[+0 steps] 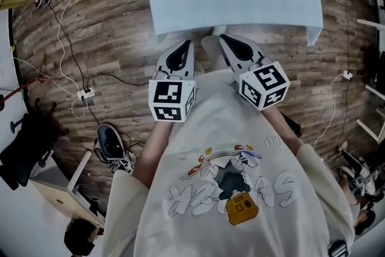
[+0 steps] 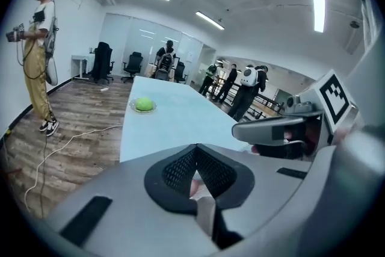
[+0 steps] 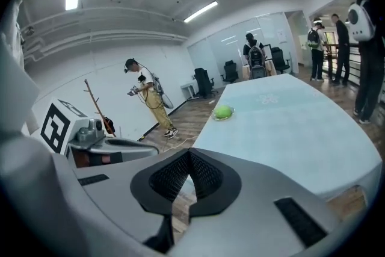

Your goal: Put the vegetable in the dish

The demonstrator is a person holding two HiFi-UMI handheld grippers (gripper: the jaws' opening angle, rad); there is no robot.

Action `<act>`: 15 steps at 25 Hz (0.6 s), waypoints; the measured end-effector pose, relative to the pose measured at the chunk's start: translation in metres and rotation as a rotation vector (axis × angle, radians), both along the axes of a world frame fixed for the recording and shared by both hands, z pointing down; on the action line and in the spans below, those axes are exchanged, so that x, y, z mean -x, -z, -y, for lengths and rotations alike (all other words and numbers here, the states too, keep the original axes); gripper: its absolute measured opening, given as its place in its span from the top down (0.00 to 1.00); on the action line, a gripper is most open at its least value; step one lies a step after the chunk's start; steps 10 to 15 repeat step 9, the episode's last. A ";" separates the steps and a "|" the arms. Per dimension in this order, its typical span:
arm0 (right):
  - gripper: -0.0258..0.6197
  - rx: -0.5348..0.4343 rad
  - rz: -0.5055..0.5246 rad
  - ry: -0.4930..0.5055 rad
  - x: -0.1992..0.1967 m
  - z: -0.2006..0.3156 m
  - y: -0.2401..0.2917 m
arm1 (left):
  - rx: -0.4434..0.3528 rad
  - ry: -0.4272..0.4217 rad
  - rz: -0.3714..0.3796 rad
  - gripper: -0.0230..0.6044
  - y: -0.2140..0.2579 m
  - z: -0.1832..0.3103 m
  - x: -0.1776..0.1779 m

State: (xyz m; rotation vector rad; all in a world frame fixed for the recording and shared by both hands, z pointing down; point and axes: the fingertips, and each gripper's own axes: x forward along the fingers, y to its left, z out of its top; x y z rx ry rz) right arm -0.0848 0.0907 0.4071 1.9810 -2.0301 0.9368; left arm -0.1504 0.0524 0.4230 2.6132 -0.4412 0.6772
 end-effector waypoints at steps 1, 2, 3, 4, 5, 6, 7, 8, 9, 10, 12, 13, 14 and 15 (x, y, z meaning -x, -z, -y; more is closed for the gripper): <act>0.93 0.004 0.010 -0.002 0.001 -0.006 -0.001 | 0.002 -0.019 0.001 0.95 -0.001 -0.011 0.000; 0.93 0.002 0.010 0.001 0.001 -0.010 0.000 | 0.006 -0.029 -0.002 0.95 -0.001 -0.019 -0.001; 0.93 -0.001 0.005 0.008 0.002 -0.013 0.002 | 0.006 -0.030 -0.004 0.95 0.000 -0.022 -0.001; 0.93 -0.003 0.001 0.019 0.004 -0.014 0.003 | 0.002 -0.024 -0.004 0.95 0.001 -0.022 0.000; 0.93 -0.004 -0.002 0.031 0.006 -0.014 0.004 | -0.001 -0.012 -0.002 0.95 0.003 -0.021 0.003; 0.93 -0.005 -0.006 0.043 0.009 -0.014 0.004 | -0.002 0.002 0.001 0.95 0.004 -0.019 0.006; 0.93 -0.006 -0.010 0.055 0.012 -0.015 0.005 | 0.000 0.018 0.004 0.95 0.004 -0.018 0.010; 0.93 -0.007 -0.016 0.067 0.015 -0.016 0.006 | 0.004 0.034 0.006 0.95 0.005 -0.017 0.015; 0.93 -0.007 -0.023 0.078 0.017 -0.017 0.007 | 0.007 0.051 0.009 0.95 0.006 -0.017 0.019; 0.93 -0.007 -0.023 0.078 0.017 -0.017 0.007 | 0.007 0.051 0.009 0.95 0.006 -0.017 0.019; 0.93 -0.007 -0.023 0.078 0.017 -0.017 0.007 | 0.007 0.051 0.009 0.95 0.006 -0.017 0.019; 0.93 -0.007 -0.023 0.078 0.017 -0.017 0.007 | 0.007 0.051 0.009 0.95 0.006 -0.017 0.019; 0.93 -0.007 -0.023 0.078 0.017 -0.017 0.007 | 0.007 0.051 0.009 0.95 0.006 -0.017 0.019; 0.93 -0.007 -0.023 0.078 0.017 -0.017 0.007 | 0.007 0.051 0.009 0.95 0.006 -0.017 0.019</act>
